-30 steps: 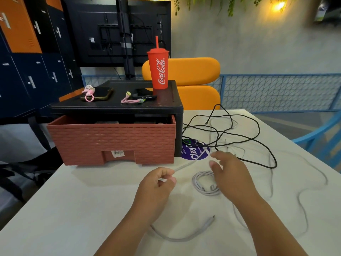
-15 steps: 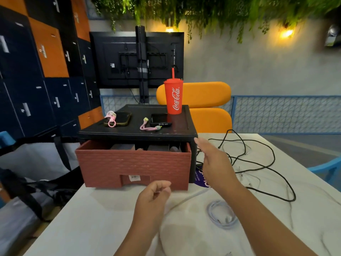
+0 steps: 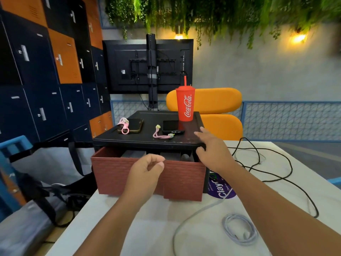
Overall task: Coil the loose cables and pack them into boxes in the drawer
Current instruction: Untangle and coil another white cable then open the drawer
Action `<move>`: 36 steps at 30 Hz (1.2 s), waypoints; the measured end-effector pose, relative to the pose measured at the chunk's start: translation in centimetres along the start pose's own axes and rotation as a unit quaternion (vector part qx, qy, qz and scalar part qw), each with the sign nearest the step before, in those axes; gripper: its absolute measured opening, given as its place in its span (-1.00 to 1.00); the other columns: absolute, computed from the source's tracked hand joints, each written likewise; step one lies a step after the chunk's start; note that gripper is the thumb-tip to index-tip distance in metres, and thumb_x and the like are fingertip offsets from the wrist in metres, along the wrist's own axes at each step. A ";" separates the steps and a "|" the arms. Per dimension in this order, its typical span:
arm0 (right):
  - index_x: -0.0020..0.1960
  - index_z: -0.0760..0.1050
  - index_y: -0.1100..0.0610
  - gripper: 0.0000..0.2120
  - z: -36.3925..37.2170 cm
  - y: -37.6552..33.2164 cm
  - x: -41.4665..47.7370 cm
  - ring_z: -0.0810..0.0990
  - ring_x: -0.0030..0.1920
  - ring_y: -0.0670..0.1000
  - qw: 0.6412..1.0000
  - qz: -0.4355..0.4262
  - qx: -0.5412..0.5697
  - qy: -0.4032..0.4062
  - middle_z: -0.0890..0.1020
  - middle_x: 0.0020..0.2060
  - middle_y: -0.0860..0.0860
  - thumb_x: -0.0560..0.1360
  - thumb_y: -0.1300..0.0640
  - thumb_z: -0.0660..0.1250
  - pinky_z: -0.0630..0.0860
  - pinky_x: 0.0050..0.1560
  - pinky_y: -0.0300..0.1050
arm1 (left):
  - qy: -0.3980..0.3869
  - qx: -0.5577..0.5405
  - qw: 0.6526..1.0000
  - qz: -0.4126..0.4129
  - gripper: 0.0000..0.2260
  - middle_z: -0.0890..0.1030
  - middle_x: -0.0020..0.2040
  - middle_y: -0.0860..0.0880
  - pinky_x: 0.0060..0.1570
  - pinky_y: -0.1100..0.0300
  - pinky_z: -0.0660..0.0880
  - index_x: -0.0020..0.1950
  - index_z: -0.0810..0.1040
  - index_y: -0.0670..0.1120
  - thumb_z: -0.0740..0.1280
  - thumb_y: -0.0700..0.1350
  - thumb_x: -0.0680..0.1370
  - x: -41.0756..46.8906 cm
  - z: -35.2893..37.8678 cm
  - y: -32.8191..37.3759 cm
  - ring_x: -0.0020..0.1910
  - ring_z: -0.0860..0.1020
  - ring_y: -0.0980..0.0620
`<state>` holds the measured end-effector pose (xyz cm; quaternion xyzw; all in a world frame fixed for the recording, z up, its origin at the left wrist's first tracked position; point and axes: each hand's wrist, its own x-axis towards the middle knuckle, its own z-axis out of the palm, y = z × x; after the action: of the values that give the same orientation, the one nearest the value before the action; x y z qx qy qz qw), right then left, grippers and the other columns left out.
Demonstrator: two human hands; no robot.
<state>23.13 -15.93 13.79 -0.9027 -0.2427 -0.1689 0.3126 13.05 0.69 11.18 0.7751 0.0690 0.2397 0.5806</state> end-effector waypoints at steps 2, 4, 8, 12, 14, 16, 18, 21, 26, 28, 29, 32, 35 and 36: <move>0.47 0.22 0.09 -0.51 0.3 -0.2 0.5 0.28 0.42 0.07 1.000 0.011 -0.023 -0.018 0.21 0.48 0.02 0.55 0.20 0.15 0.23 0.40 -0.09 | 0.003 0.067 0.997 0.036 -0.88 0.59 -0.06 0.01 -0.35 0.39 0.42 -0.07 0.57 -0.01 0.27 -0.21 0.55 1.0 -0.3 -0.2 -0.13 0.53 0.13; 0.47 0.23 0.11 -0.56 0.3 -0.4 0.9 0.28 0.43 0.06 0.998 0.018 -0.050 -0.037 0.28 0.45 0.05 0.59 0.17 0.10 0.23 0.39 -0.11 | -0.007 0.137 0.988 0.074 -0.89 0.55 0.01 0.02 -0.42 0.47 0.43 -0.05 0.55 0.01 0.28 -0.18 0.55 2.0 -0.6 -0.4 -0.06 0.51 0.10; 0.47 0.21 0.17 -0.60 -0.1 -1.1 1.4 0.25 0.44 0.06 0.982 0.014 -0.149 -0.113 0.30 0.44 0.08 0.64 0.20 0.05 0.22 0.37 -0.11 | -0.047 0.353 0.924 0.142 -0.78 0.51 0.17 0.10 0.17 0.22 0.37 0.20 0.53 0.05 0.23 -0.05 0.58 3.5 -1.1 -0.8 0.20 0.41 0.08; 0.40 0.32 0.17 -0.64 0.2 -0.6 2.0 0.43 0.30 0.14 0.976 0.009 -0.184 -0.118 0.47 0.31 0.15 0.62 0.25 0.08 0.39 0.27 0.03 | -0.090 0.455 0.876 0.134 -0.75 0.52 0.19 0.09 0.27 0.07 0.18 0.24 0.48 0.09 0.15 0.02 0.61 4.0 -1.2 -0.4 0.23 0.38 0.04; 0.38 0.34 0.15 -0.62 0.5 -0.3 2.3 0.47 0.26 0.14 0.971 0.011 -0.203 -0.125 0.50 0.27 0.16 0.58 0.34 0.10 0.43 0.24 0.03 | -0.099 0.449 0.878 0.130 -0.79 0.53 0.17 0.09 0.25 0.07 0.19 0.19 0.51 0.08 0.17 0.02 0.60 4.0 -1.3 -0.3 0.21 0.40 0.03; 0.41 0.31 0.14 -0.52 0.6 -0.1 2.6 0.44 0.30 0.13 0.971 0.003 -0.211 -0.116 0.46 0.32 0.13 0.54 0.42 0.11 0.42 0.27 0.00 | -0.111 0.436 0.884 0.128 -0.83 0.55 0.15 0.09 0.25 0.08 0.24 0.10 0.54 0.07 0.20 0.02 0.59 3.9 -1.7 -0.3 0.19 0.42 0.04; 0.44 0.28 0.10 -0.48 0.6 0.0 2.7 0.37 0.38 0.09 0.972 -0.007 -0.211 -0.108 0.39 0.39 0.09 0.53 0.44 0.09 0.36 0.33 -0.04 | -0.131 0.415 0.891 0.129 -0.88 0.57 0.11 0.08 0.25 0.04 0.32 0.00 0.56 0.05 0.24 0.01 0.57 3.5 -2.3 -0.3 0.17 0.46 0.04; 0.43 0.29 0.08 -0.51 0.6 0.4 2.8 0.30 0.43 0.04 0.976 -0.005 -0.195 -0.098 0.33 0.43 0.05 0.57 0.40 0.08 0.28 0.39 -0.10 | -0.170 0.391 0.894 0.134 -0.91 0.58 -0.04 0.09 0.11 0.07 0.43 -0.15 0.53 0.06 0.29 -0.02 0.55 2.2 -3.2 0.2 0.04 0.51 0.07; 0.43 0.30 0.08 -0.60 0.7 0.1 2.8 0.28 0.43 0.07 0.978 0.003 -0.183 -0.101 0.31 0.44 0.05 0.62 0.27 0.07 0.26 0.39 -0.08 | -0.205 0.389 0.885 0.152 -0.82 0.51 -0.23 0.14 -0.14 0.19 0.44 -0.28 0.47 0.09 0.31 -0.03 0.54 -0.3 -4.8 1.3 -0.20 0.47 0.14; 0.44 0.29 0.07 -0.61 0.8 -0.1 2.7 0.29 0.43 0.09 0.978 0.009 -0.184 -0.101 0.30 0.44 0.06 0.63 0.24 0.07 0.27 0.38 -0.07 | -0.220 0.385 0.885 0.140 -0.84 0.53 -0.21 0.12 -0.14 0.22 0.45 -0.25 0.50 0.07 0.31 -0.04 0.54 -1.3 -5.6 1.5 -0.19 0.49 0.14; 0.44 0.28 0.07 -0.61 0.8 -0.1 2.7 0.29 0.43 0.10 0.977 0.011 -0.186 -0.101 0.30 0.44 0.06 0.63 0.23 0.06 0.28 0.37 -0.07 | -0.225 0.384 0.886 0.133 -0.86 0.54 -0.20 0.12 -0.14 0.23 0.45 -0.23 0.52 0.06 0.31 -0.04 0.54 -1.7 -6.0 1.7 -0.18 0.50 0.15; 0.45 0.27 0.06 -0.61 0.7 -0.4 2.5 0.30 0.42 0.11 0.973 0.012 -0.206 -0.103 0.28 0.45 0.06 0.64 0.22 0.04 0.31 0.35 -0.08 | -0.251 0.370 0.886 0.124 -0.86 0.54 -0.27 0.15 -0.22 0.36 0.40 -0.25 0.54 0.05 0.34 -0.04 0.52 -3.3 -7.4 2.3 -0.25 0.48 0.21; 0.45 0.27 0.06 -0.61 0.5 -0.7 2.4 0.31 0.41 0.11 0.971 0.015 -0.215 -0.101 0.29 0.45 0.06 0.64 0.20 0.03 0.32 0.33 -0.08 | -0.299 0.375 0.870 0.114 -0.85 0.51 -0.27 0.22 -0.24 0.38 0.37 -0.27 0.52 0.07 0.35 -0.02 0.51 -5.3 -8.6 3.0 -0.28 0.44 0.23; 0.45 0.27 0.06 -0.61 0.5 -0.8 2.4 0.31 0.41 0.11 0.972 0.016 -0.214 -0.099 0.30 0.45 0.06 0.64 0.20 0.04 0.31 0.33 -0.09 | -0.306 0.378 0.866 0.115 -0.87 0.52 -0.26 0.21 -0.24 0.37 0.38 -0.25 0.52 0.07 0.36 0.00 0.50 -5.9 -8.9 3.1 -0.27 0.44 0.22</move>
<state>24.72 -14.26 14.88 -0.9648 -0.2158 -0.1212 0.0891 3.36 5.21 14.23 0.9720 -0.1161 0.0111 0.2038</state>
